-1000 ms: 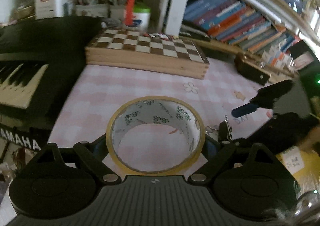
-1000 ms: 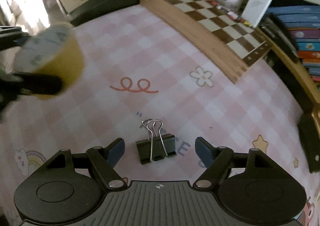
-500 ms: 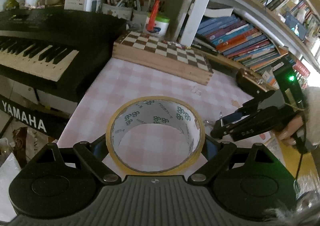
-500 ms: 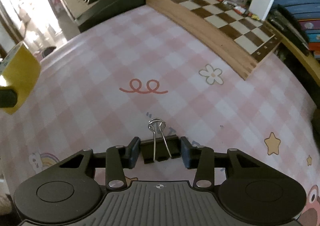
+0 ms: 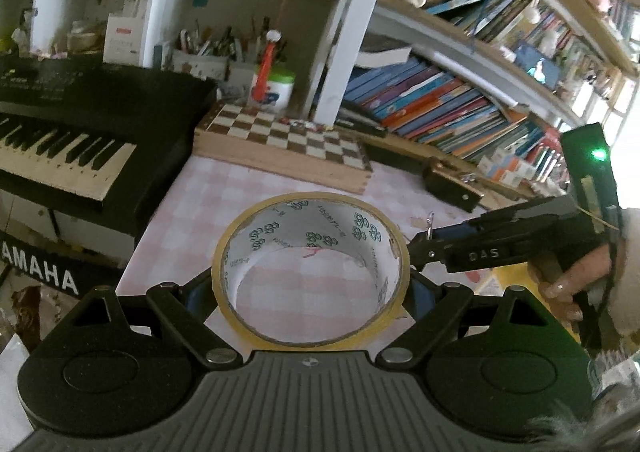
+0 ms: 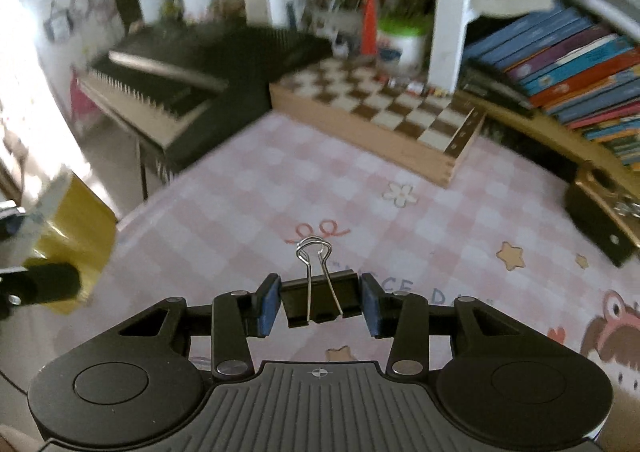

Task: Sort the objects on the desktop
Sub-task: 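Lift and carry the tape roll and binder clip with both tools toward the yellow box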

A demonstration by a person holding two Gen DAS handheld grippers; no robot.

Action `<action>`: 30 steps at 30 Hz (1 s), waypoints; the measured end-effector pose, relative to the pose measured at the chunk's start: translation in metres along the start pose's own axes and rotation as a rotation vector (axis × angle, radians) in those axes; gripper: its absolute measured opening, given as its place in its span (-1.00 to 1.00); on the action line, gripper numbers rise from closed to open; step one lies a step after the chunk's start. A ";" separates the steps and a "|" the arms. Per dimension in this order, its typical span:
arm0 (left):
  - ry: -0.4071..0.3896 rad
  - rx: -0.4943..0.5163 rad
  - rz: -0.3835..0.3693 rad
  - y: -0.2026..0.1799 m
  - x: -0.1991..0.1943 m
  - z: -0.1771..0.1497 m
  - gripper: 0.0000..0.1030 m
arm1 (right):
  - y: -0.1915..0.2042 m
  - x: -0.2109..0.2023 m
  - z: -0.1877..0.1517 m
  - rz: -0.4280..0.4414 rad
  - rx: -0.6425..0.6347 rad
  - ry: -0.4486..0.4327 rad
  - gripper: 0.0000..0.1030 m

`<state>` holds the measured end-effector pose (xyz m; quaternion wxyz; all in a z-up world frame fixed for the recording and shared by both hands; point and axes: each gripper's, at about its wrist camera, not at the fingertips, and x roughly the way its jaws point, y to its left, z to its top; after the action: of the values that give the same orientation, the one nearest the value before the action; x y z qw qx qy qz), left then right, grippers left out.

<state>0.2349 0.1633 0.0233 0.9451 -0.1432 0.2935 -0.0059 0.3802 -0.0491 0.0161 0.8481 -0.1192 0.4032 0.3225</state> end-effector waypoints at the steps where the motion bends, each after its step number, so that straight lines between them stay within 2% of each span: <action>1: -0.010 -0.001 -0.006 -0.001 -0.006 0.000 0.73 | 0.004 -0.010 -0.003 -0.012 0.015 -0.024 -0.19; 6: -0.043 -0.003 -0.041 -0.005 -0.034 -0.004 0.73 | 0.023 -0.054 -0.023 -0.085 0.083 -0.128 -0.19; 10: -0.046 0.011 -0.072 -0.009 -0.051 -0.010 0.73 | 0.034 -0.080 -0.044 -0.113 0.164 -0.168 -0.19; 30: 0.029 0.065 -0.151 0.000 -0.125 -0.073 0.73 | 0.122 -0.134 -0.137 -0.171 0.323 -0.163 -0.19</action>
<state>0.0910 0.1555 0.0354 0.9418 -0.1342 0.2950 -0.0888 0.1562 -0.0790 0.0365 0.9104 0.0113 0.3680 0.1889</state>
